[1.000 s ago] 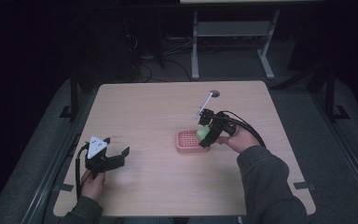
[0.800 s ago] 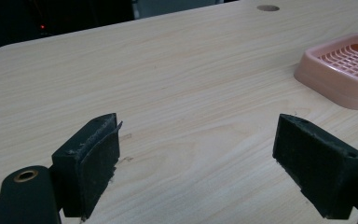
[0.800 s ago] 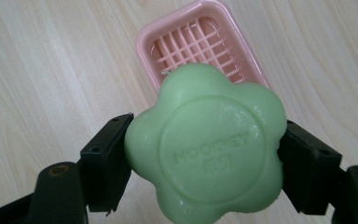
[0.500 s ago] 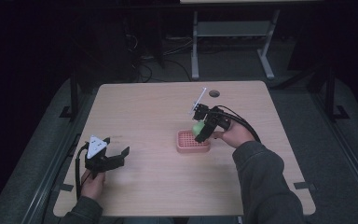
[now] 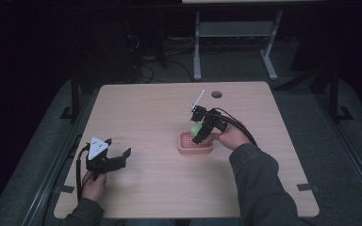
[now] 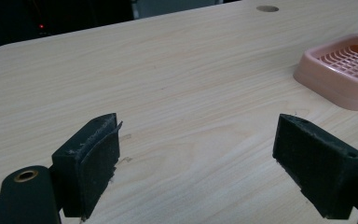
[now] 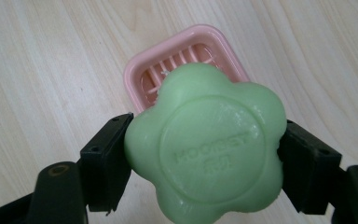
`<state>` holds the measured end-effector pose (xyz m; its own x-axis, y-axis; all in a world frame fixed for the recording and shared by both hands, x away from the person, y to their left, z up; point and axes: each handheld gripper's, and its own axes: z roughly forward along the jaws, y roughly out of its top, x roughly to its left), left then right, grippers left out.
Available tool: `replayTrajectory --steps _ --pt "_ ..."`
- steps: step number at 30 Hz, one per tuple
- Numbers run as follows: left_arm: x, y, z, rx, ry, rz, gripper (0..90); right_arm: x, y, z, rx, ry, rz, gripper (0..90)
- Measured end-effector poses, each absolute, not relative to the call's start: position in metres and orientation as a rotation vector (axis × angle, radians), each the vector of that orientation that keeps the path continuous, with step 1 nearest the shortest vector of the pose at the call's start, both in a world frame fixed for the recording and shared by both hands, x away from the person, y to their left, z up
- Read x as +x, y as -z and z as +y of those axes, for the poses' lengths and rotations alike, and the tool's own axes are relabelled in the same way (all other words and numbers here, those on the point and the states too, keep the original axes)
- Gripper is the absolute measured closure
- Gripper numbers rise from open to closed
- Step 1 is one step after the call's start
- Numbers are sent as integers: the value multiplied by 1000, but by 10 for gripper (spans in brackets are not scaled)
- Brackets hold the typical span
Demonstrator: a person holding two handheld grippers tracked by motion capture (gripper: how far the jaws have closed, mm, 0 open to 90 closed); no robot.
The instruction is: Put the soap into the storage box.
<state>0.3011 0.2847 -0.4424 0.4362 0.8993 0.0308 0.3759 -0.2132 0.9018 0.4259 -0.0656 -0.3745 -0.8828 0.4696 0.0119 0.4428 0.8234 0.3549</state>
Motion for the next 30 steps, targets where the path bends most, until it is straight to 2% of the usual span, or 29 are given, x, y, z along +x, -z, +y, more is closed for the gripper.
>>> replayTrajectory --steps 30 --pt "301 442 285 1789 -723 1095 144 435 406 -61 821 -523 2946 256"
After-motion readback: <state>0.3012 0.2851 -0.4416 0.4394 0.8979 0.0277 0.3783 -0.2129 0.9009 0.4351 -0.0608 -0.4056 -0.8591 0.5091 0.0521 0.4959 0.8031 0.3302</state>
